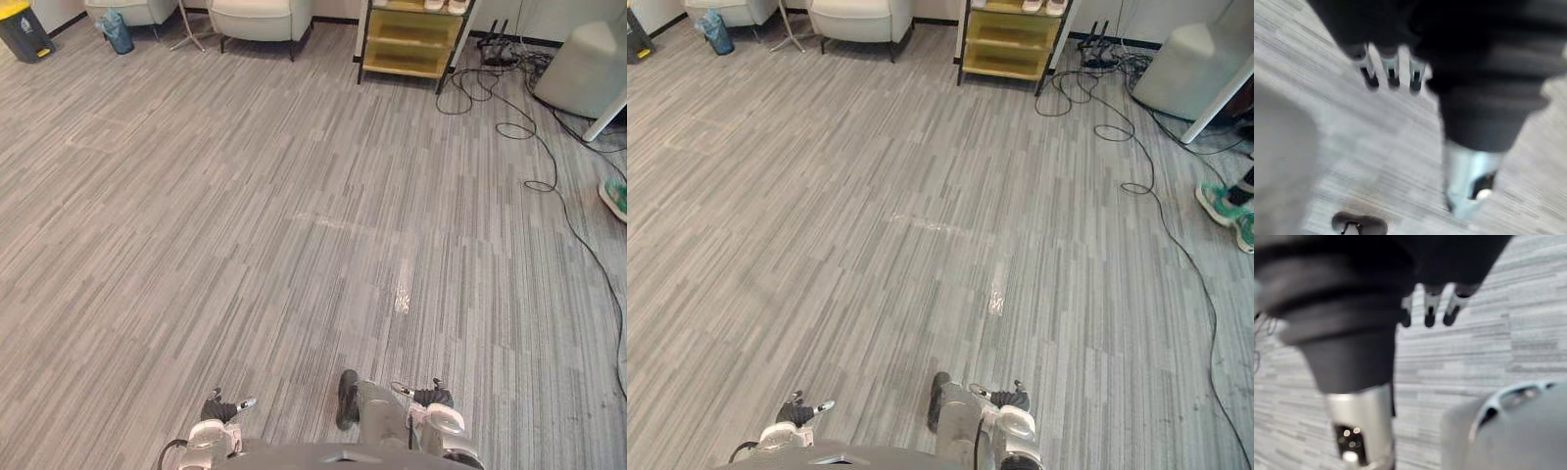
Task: Pick up cushions and gather them together orderly.
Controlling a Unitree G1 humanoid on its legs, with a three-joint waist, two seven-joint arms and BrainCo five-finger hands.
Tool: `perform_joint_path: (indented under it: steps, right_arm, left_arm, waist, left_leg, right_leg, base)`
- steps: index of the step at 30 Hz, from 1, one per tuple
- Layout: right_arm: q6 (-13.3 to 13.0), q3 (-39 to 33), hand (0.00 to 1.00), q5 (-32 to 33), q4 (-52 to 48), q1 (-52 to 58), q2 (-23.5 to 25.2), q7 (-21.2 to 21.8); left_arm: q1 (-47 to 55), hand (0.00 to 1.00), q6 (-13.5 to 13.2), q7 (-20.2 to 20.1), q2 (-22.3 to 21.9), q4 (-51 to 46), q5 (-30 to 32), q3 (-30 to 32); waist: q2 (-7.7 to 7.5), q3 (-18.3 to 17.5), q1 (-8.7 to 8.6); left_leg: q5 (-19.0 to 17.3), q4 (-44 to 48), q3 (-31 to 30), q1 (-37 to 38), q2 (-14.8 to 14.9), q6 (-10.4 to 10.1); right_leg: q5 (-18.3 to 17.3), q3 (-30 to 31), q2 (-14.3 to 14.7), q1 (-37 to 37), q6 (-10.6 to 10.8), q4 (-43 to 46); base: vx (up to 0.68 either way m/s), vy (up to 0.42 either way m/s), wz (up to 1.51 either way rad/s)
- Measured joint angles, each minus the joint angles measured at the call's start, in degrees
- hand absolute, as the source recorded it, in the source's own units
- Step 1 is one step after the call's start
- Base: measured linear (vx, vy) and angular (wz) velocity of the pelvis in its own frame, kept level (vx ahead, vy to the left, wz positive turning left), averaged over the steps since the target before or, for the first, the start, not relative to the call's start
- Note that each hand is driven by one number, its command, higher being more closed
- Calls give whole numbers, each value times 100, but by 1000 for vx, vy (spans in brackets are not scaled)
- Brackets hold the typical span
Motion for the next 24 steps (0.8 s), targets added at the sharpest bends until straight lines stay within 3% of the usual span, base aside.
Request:
perform_joint_path:
  steps: [1,2,3,4,5,6,8,9,10,12,13,14,15,17,19,20,21,22,24]
  right_arm:
    - [13,-43,0,2,98,-7,-4,-14]
    - [13,-79,0,2,140,-1,2,-33]
    - [10,-86,0,4,140,7,-11,-39]
    - [5,-131,0,3,217,35,-4,-52]
    - [9,-128,0,4,241,32,38,-52]
    - [5,-135,0,-2,247,72,148,-46]
    - [10,-197,0,-14,256,97,171,-48]
    - [9,-201,0,-22,260,124,174,-42]
    - [9,-201,0,-26,262,124,185,-38]
    - [-18,-192,0,-17,254,110,235,17]
    - [-32,-202,0,-19,248,35,201,76]
    - [-34,-215,0,-23,248,17,182,82]
    - [-33,-237,0,-28,251,1,162,86]
    - [-39,-243,0,-67,251,-6,149,88]
    - [-45,-245,0,-92,251,-43,127,92]
    - [-45,-243,0,-128,251,-74,102,104]
    - [-44,-244,0,-129,252,-83,95,107]
    - [-37,-235,0,-135,261,-89,84,108]
    - [-44,-257,0,-128,260,-62,32,111]
  left_arm:
    - [-1,0,-5,5,-2,-18,-1,-31]
    - [-1,0,-21,7,4,-32,-1,-82]
    - [7,0,-26,10,7,-26,-1,-114]
    - [-12,0,-50,5,60,-6,-34,-111]
    - [-35,0,-50,7,108,-1,-22,-117]
    - [-86,0,-58,-7,228,44,-24,-121]
    - [-104,0,-60,-13,237,59,-75,-60]
    - [-107,0,-61,-9,240,87,-75,12]
    - [-107,0,-61,-8,253,123,-76,27]
    - [-100,0,-39,-9,393,293,-77,-38]
    - [-103,0,-25,-5,463,393,-77,-63]
    - [-103,0,-8,-2,487,405,-78,-67]
    - [-99,0,11,6,535,495,-75,-98]
    - [-73,0,19,9,591,552,-73,-120]
    - [-74,0,27,7,599,612,-71,-108]
    - [-65,0,34,4,593,616,-72,-110]
    - [-65,0,34,5,593,615,-72,-110]
    - [-7,0,32,9,610,611,-67,-108]
    - [22,0,35,15,595,691,-63,-104]
  waist:
    - [-9,5,41]
    - [-12,4,107]
    - [19,-6,125]
    - [-53,-10,197]
    - [-124,-35,184]
    - [-316,-58,149]
    - [-383,-72,198]
    - [-431,-95,258]
    - [-458,-112,277]
    - [-526,-183,168]
    - [-508,-159,85]
    - [-485,-146,77]
    - [-473,-139,106]
    - [-460,-135,112]
    - [-452,-136,87]
    - [-433,-140,65]
    - [-427,-135,69]
    - [-427,-134,78]
    - [-435,-169,27]
  left_leg:
    - [22,-692,-41,8,-158,-34]
    - [295,-2103,-228,66,-416,-167]
    - [576,-2848,-355,148,-518,-244]
    - [1384,-3115,-458,321,-626,152]
    - [1336,-3119,-413,353,-682,130]
    - [997,-2886,-334,323,-761,272]
    - [599,-2449,-226,334,-752,393]
    - [295,-2293,-20,526,-753,474]
    - [173,-2283,62,663,-780,509]
    - [-116,-2300,149,975,-925,589]
    - [-255,-2332,158,1272,-952,620]
    - [-280,-2410,156,1429,-967,616]
    - [-282,-2659,151,1816,-982,617]
    - [-279,-2935,108,2220,-941,612]
    - [-300,-3115,19,2403,-901,559]
    - [-355,-3117,-54,2447,-854,454]
    - [-382,-3119,-76,2458,-837,405]
    - [-466,-3112,-158,2516,-803,258]
    - [-577,-3125,-367,2611,-766,83]
  right_leg:
    - [-3,80,-30,112,6,-99]
    - [-67,223,-78,291,114,-266]
    - [-122,312,-64,377,204,-345]
    - [-228,610,-72,565,333,-431]
    - [-228,650,-138,584,331,-440]
    - [-229,702,-294,570,331,-294]
    - [-279,853,-366,507,389,144]
    - [-387,1006,-410,267,563,969]
    - [-384,1081,-453,93,599,1492]
    - [-146,1107,-584,-612,1401,3250]
    - [-87,821,-677,-1075,1554,4330]
    - [-180,538,-797,-1224,1370,4583]
    - [-377,-8,-1027,-1364,1035,4636]
    - [-599,-471,-1118,-1450,748,4010]
    - [-625,-486,-1041,-1653,730,2794]
    - [-455,-326,-938,-1812,704,1969]
    - [-343,-272,-894,-1844,690,1685]
    - [247,-60,-739,-1861,645,899]
    - [875,-51,-696,-1782,596,835]
  base:
    - [497,137,-90]
    - [369,160,-76]
    - [470,222,-106]
    - [471,225,-72]
    - [585,239,-58]
    - [492,191,-17]
    - [430,186,-30]
    - [426,204,-43]
    - [498,225,-50]
    - [446,159,-18]
    - [380,94,4]
    - [439,84,4]
    - [277,34,1]
    - [319,-12,11]
    - [312,-82,29]
    - [246,-98,31]
    - [329,-170,27]
    - [240,-132,15]
    - [249,-202,27]
